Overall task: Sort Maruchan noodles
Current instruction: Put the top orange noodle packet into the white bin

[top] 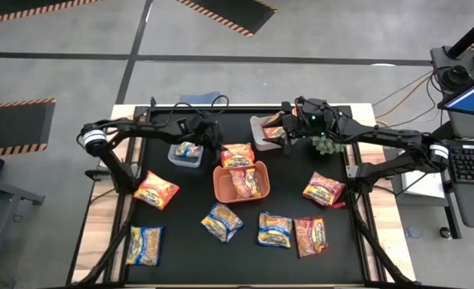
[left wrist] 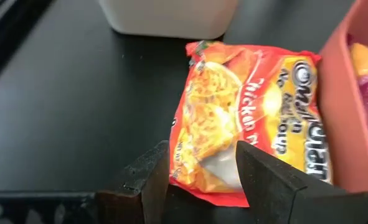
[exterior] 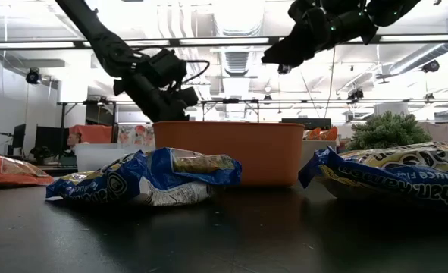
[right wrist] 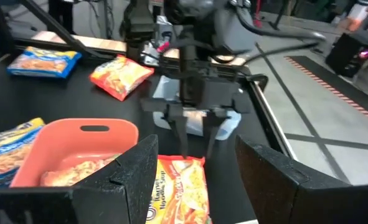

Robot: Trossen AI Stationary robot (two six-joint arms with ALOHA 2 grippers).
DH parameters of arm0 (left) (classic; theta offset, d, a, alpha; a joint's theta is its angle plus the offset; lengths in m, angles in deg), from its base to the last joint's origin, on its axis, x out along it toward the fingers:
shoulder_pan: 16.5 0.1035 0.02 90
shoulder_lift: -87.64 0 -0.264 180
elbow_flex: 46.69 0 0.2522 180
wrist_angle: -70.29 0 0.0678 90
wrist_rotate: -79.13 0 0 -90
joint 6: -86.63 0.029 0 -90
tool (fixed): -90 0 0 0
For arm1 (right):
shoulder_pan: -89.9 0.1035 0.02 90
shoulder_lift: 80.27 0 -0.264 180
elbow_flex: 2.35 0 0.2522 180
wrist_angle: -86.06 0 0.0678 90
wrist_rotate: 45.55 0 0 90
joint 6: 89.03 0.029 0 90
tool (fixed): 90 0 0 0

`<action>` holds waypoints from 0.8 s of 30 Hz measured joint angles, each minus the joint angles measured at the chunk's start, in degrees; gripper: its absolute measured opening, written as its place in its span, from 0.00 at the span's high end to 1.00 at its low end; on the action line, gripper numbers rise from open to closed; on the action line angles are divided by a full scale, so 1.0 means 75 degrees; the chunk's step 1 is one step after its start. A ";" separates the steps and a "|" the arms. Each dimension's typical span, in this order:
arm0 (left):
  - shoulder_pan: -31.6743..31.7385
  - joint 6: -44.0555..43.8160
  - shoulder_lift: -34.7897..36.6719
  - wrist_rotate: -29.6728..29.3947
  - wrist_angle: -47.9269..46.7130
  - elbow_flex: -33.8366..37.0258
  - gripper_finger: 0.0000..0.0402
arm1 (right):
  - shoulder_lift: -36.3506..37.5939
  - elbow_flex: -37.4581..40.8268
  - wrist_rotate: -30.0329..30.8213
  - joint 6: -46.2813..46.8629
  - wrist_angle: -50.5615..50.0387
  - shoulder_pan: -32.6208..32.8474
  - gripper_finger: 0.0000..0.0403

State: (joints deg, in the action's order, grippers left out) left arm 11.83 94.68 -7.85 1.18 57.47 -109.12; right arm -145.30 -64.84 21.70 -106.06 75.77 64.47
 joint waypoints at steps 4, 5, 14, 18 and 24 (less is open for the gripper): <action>0.0133 -0.0078 -0.0256 0.0051 0.0138 -0.0030 0.59 | 0.0000 0.0006 -0.0229 0.0072 -0.0033 -0.0017 0.50; 0.0133 -0.0078 -0.0316 0.0073 0.0138 -0.0037 0.59 | 0.0000 0.0009 -0.0229 0.0089 -0.0039 -0.0015 0.50; 0.0125 -0.0065 -0.0640 0.0522 0.0008 -0.0060 0.59 | 0.0000 0.0032 -0.0229 0.0200 -0.0161 -0.0015 0.50; 0.0124 -0.0008 -0.0687 0.0525 0.0021 -0.0066 0.59 | 0.0000 0.0032 -0.0229 0.0215 -0.0217 -0.0016 0.50; 0.0115 0.0116 -0.0678 0.0513 -0.0005 -0.0062 0.69 | 0.0000 0.0032 -0.0229 0.0296 -0.0217 -0.0015 0.50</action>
State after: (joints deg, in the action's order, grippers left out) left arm 12.69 95.55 -12.94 5.03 57.43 -109.58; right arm -145.30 -64.60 19.98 -103.84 74.15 64.36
